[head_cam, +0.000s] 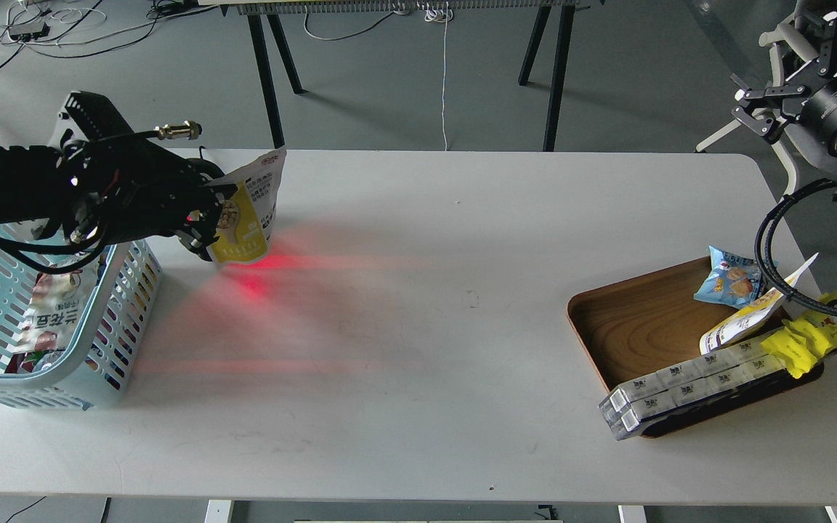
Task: Scan snack and place in basket
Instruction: 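Hold the yellow packet in front of the red scanner light, then move the packet over the blue basket and release it inside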
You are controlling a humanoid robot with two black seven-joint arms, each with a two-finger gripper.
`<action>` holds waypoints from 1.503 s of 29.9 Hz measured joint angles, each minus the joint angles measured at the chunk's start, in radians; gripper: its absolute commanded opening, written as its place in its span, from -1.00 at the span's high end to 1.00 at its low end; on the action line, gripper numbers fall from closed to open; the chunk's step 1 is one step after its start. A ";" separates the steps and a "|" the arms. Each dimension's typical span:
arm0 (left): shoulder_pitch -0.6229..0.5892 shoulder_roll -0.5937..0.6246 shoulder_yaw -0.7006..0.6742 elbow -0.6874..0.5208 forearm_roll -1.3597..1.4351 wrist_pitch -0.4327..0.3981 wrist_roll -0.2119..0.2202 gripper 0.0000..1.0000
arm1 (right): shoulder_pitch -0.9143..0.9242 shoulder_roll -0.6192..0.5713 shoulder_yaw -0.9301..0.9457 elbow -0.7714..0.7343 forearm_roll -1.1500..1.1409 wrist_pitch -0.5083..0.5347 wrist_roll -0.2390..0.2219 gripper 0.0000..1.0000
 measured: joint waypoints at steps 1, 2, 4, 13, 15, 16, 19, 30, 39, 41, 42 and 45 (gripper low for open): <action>-0.001 0.012 -0.004 -0.009 0.000 0.000 -0.005 1.00 | 0.000 0.001 0.000 0.000 0.000 0.000 0.000 -0.95; -0.003 0.021 -0.006 -0.017 0.000 0.000 -0.011 1.00 | 0.000 0.002 -0.001 0.000 -0.001 0.000 0.000 -0.95; -0.004 0.042 -0.013 -0.031 0.000 0.000 -0.022 1.00 | 0.000 0.004 -0.001 0.000 -0.001 0.000 0.000 -0.95; -0.006 0.127 -0.146 -0.047 -0.053 0.000 -0.072 1.00 | 0.000 0.005 -0.002 0.000 -0.001 -0.001 0.000 -0.95; -0.006 0.159 -0.187 -0.047 -0.086 0.000 -0.089 1.00 | 0.000 0.004 -0.002 0.001 -0.002 -0.001 0.000 -0.95; -0.006 0.178 -0.206 -0.045 -0.104 0.000 -0.098 1.00 | 0.000 0.004 -0.002 0.001 -0.002 -0.001 0.000 -0.95; -0.006 0.243 -0.243 -0.037 -0.153 0.000 -0.128 0.99 | 0.000 0.004 -0.002 0.001 -0.002 -0.002 0.000 -0.95; -0.003 0.479 -0.180 0.131 -0.277 0.000 -0.266 0.98 | 0.000 0.013 -0.002 0.000 -0.003 -0.003 0.000 -0.95; -0.003 0.540 0.075 0.259 -0.391 0.068 -0.275 0.98 | 0.002 0.025 -0.002 0.000 -0.003 -0.003 0.000 -0.95; -0.003 0.540 0.128 0.273 -0.420 0.099 -0.276 0.98 | 0.002 0.027 -0.002 0.000 -0.003 -0.003 0.000 -0.95; -0.003 0.539 0.156 0.279 -0.437 0.118 -0.274 0.98 | 0.001 0.028 -0.002 0.000 -0.003 -0.003 0.000 -0.95; -0.001 0.523 0.231 0.297 -0.470 0.178 -0.267 0.98 | 0.000 0.030 -0.002 -0.001 -0.003 -0.003 0.000 -0.95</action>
